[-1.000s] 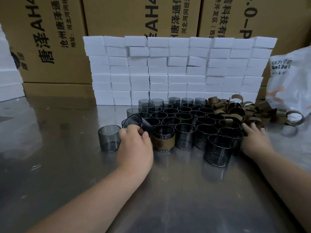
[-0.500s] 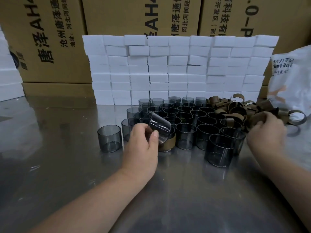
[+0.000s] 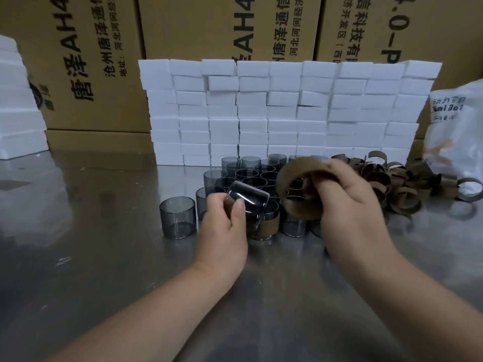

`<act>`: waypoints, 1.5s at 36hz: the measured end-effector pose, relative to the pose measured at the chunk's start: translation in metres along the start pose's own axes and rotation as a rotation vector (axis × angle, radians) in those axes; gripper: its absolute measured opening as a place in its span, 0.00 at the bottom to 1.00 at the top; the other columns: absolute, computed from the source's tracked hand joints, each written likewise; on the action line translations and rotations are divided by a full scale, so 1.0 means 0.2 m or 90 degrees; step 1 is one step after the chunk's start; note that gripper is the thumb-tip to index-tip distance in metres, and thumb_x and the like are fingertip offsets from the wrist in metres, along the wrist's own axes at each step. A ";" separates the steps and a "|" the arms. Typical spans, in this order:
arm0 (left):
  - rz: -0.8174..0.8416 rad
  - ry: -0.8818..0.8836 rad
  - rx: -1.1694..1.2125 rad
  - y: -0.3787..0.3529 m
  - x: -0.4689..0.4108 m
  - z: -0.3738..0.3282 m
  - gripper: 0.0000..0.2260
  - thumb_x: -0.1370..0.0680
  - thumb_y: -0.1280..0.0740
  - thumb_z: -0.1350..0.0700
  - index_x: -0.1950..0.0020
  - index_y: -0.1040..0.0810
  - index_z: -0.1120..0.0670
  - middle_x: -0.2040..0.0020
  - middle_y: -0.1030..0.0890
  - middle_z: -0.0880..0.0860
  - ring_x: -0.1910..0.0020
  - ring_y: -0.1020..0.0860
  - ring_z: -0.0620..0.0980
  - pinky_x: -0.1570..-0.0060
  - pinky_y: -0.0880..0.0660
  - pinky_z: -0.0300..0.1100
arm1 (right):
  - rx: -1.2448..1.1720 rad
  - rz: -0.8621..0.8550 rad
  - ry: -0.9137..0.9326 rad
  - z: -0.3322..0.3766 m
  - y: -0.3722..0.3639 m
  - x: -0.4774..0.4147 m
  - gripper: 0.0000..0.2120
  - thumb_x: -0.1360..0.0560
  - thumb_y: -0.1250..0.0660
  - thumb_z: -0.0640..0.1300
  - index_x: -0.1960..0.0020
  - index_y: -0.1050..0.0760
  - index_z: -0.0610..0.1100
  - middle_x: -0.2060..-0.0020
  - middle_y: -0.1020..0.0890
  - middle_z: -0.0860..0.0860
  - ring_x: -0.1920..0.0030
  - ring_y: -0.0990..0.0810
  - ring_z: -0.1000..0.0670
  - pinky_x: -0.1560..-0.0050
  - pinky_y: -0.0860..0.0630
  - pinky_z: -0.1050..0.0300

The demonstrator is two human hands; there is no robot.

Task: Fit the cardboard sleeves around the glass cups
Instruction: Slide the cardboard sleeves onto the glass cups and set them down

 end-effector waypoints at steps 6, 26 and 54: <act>-0.021 0.005 0.016 -0.01 -0.01 0.00 0.08 0.26 0.47 0.45 0.61 0.36 0.47 0.66 0.31 0.46 0.68 0.32 0.35 0.68 0.36 0.35 | 0.031 0.046 -0.076 -0.16 -0.07 0.10 0.16 0.21 0.44 0.44 0.60 0.23 0.58 0.56 0.19 0.61 0.54 0.24 0.68 0.56 0.31 0.74; 0.064 0.357 0.433 -0.07 0.03 -0.01 0.16 0.19 0.46 0.48 0.56 0.23 0.52 0.68 0.22 0.53 0.76 0.25 0.47 0.80 0.33 0.32 | -0.038 0.140 -0.181 -0.32 -0.13 0.18 0.19 0.21 0.45 0.45 0.32 0.34 0.59 0.41 0.28 0.70 0.41 0.33 0.74 0.36 0.35 0.69; 0.291 -0.168 -0.131 -0.07 0.13 -0.12 0.38 0.32 0.51 0.36 0.25 0.59 0.48 0.25 0.54 0.42 0.40 0.60 0.17 0.43 0.59 0.16 | -0.114 0.060 -0.294 -0.37 -0.11 0.17 0.20 0.21 0.44 0.49 0.30 0.34 0.52 0.39 0.23 0.53 0.37 0.26 0.52 0.33 0.33 0.47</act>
Point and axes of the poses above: each hand's wrist, its own x-axis away from the middle knuckle, its own y-axis out of the back of the hand, z = x × y, the point moved 4 cm from there along -x, towards the middle knuckle
